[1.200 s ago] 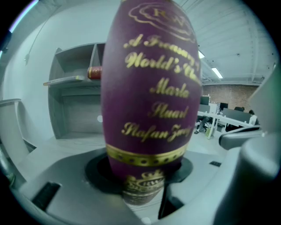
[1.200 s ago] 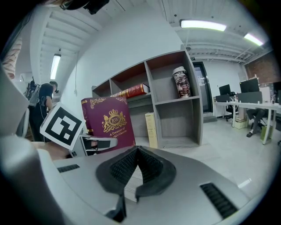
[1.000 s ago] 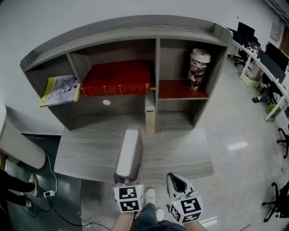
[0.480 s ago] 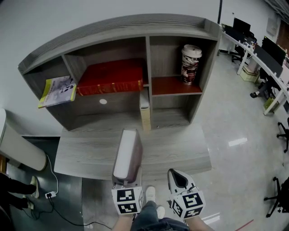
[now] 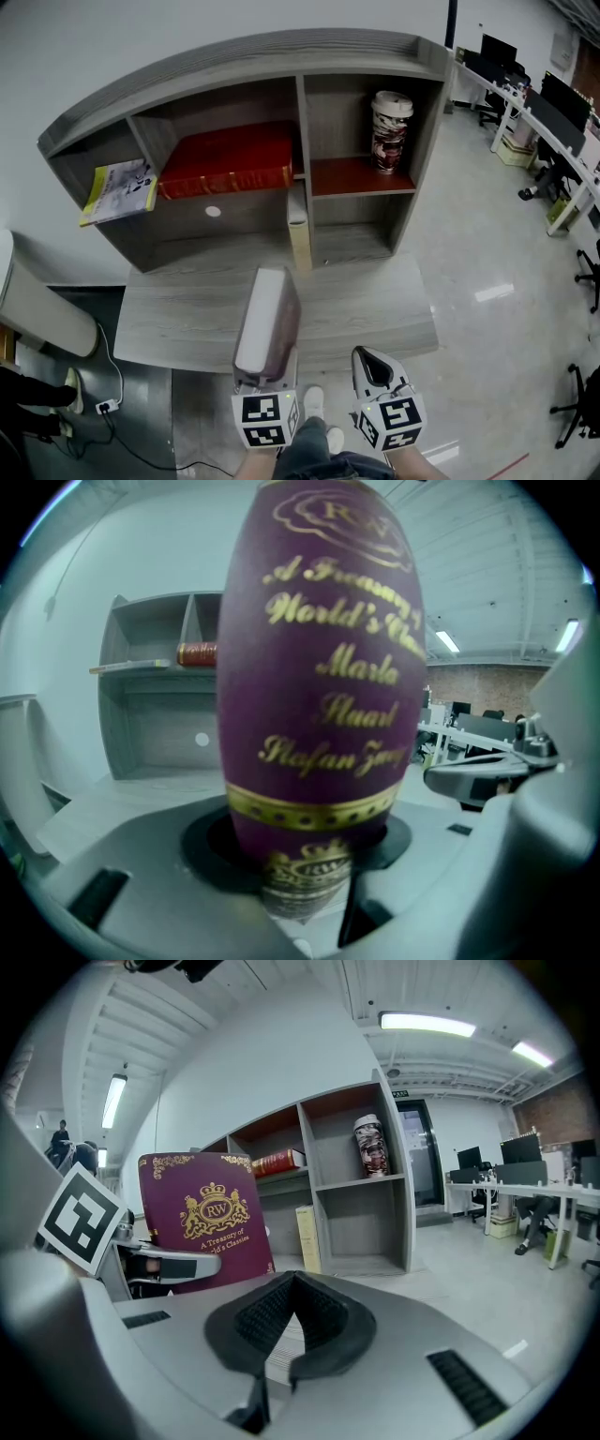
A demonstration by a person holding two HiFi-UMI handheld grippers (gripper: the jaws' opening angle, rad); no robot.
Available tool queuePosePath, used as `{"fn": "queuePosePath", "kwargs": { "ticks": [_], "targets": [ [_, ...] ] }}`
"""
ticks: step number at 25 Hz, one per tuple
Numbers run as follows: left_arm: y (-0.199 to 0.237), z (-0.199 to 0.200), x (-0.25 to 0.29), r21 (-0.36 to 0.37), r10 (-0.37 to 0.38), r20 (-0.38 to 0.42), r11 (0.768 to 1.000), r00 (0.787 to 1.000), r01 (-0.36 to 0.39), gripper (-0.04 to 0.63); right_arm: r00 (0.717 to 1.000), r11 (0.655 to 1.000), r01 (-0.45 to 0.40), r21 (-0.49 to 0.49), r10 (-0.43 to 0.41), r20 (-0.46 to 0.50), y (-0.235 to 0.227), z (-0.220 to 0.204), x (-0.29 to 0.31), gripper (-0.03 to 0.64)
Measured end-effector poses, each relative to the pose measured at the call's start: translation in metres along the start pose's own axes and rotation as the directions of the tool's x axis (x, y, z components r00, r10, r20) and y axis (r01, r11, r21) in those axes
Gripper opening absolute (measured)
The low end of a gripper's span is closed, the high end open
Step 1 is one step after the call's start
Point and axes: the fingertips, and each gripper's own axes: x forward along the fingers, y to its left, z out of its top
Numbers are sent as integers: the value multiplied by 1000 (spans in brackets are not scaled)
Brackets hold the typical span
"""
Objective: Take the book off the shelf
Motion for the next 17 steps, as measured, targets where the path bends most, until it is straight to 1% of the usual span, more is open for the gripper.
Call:
{"fn": "queuePosePath", "kwargs": {
  "ticks": [7, 17],
  "targets": [
    [-5, 0, -10, 7, -20, 1, 1000, 1000, 20, 225, 1000, 1000, -2, -11, 2, 12, 2, 6, -3, 8],
    [2, 6, -28, 14, -3, 16, 1000, 1000, 3, 225, 1000, 1000, -4, -18, 4, 17, 12, 6, -12, 8]
  ]
}}
